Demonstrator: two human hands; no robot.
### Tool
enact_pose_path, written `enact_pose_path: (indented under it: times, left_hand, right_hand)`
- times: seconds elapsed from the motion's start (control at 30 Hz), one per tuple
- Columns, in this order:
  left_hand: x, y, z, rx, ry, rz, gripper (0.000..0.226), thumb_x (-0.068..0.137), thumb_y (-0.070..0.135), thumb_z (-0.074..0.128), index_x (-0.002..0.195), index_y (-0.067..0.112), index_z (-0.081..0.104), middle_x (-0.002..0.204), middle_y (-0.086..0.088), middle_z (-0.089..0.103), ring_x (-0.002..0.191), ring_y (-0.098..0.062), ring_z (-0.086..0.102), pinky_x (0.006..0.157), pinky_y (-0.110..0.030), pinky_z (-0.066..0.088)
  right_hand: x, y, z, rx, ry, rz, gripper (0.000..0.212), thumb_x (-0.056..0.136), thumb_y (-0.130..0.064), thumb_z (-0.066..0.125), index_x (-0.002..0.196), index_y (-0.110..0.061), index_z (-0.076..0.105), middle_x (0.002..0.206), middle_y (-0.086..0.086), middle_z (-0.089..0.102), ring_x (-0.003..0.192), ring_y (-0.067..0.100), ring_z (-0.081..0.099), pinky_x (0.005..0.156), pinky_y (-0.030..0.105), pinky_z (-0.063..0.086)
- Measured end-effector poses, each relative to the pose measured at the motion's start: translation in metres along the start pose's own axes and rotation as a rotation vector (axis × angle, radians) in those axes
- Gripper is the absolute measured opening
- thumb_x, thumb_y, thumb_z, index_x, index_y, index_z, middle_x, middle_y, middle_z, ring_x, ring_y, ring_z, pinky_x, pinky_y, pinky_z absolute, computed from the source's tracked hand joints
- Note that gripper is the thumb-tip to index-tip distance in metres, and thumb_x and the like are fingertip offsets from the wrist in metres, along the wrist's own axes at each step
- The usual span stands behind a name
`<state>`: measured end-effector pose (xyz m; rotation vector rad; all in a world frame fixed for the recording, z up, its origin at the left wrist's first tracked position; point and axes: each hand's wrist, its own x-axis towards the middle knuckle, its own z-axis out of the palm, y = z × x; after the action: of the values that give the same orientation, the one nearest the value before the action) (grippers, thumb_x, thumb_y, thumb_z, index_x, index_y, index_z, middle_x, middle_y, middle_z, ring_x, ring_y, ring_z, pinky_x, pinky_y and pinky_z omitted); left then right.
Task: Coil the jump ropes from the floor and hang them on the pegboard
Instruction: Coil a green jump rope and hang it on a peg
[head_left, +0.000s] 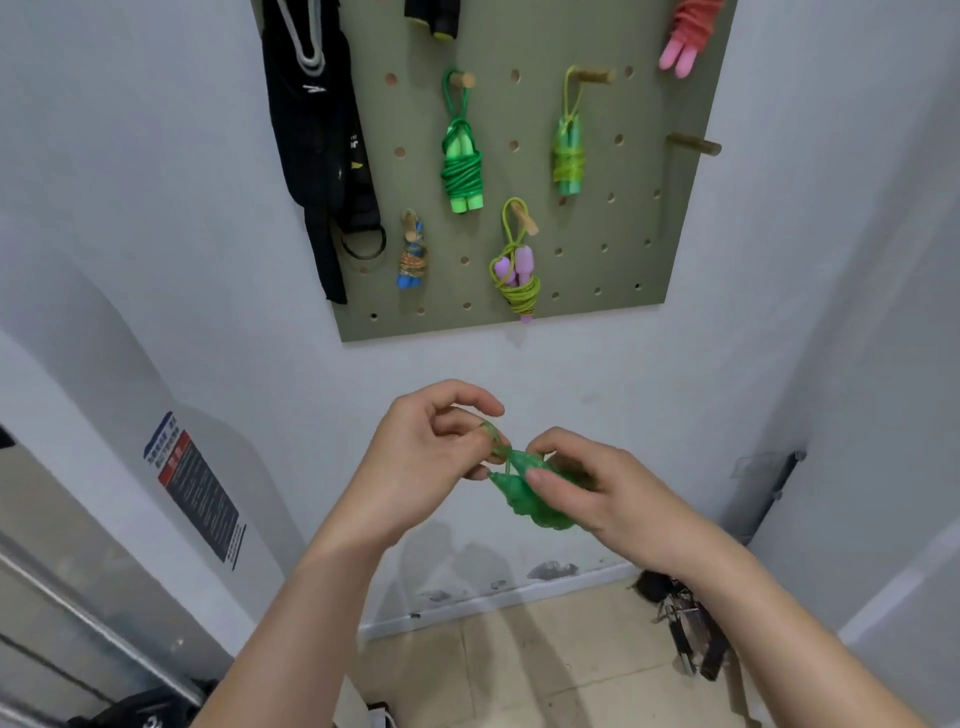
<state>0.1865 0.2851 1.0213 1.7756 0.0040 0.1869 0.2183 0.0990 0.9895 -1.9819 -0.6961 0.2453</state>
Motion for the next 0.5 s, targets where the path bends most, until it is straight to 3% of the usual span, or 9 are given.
enact_pose_path:
  times: [0.1,0.23,0.37,0.5]
  left_hand:
    - [0.027,0.011,-0.009,-0.072,0.013,-0.012,0.026,0.081,-0.007,0.056,0.093,0.014,0.066,0.075,-0.012,0.073,0.069,-0.018,0.066,0.061,-0.024,0.052]
    - [0.06,0.027,-0.007,-0.027,-0.03,0.062,0.013,0.081,0.0,0.065,0.086,0.011,0.07,0.072,-0.016,0.07,0.062,-0.016,0.062,0.061,-0.025,0.054]
    - [0.091,0.044,-0.004,-0.028,-0.051,0.158,0.014,0.083,-0.001,0.065,0.08,0.011,0.073,0.07,-0.014,0.071,0.062,-0.015,0.062,0.061,-0.027,0.056]
    - [0.119,0.063,0.007,0.097,-0.121,0.288,0.026,0.084,-0.003,0.062,0.073,0.018,0.073,0.07,-0.018,0.068,0.064,-0.019,0.061,0.077,-0.049,0.057]
  right_hand:
    - [0.028,-0.011,-0.006,0.13,0.001,0.002,0.01,0.089,-0.03,0.06,0.095,-0.022,0.057,0.083,0.003,0.063,0.073,0.012,0.054,0.07,0.031,0.043]
    - [0.059,-0.028,-0.01,0.173,0.167,-0.024,0.024,0.078,-0.04,0.06,0.1,-0.031,0.058,0.102,-0.006,0.066,0.103,0.008,0.062,0.088,0.034,0.049]
    - [0.079,-0.042,-0.016,0.321,0.429,-0.033,0.003,0.093,-0.02,0.061,0.093,-0.02,0.058,0.077,0.018,0.057,0.067,0.025,0.069,0.057,0.033,0.046]
    - [0.097,-0.045,-0.04,0.271,0.595,-0.069,0.012,0.083,-0.014,0.064,0.078,-0.023,0.057,0.07,0.012,0.055,0.058,0.026,0.061,0.046,0.026,0.039]
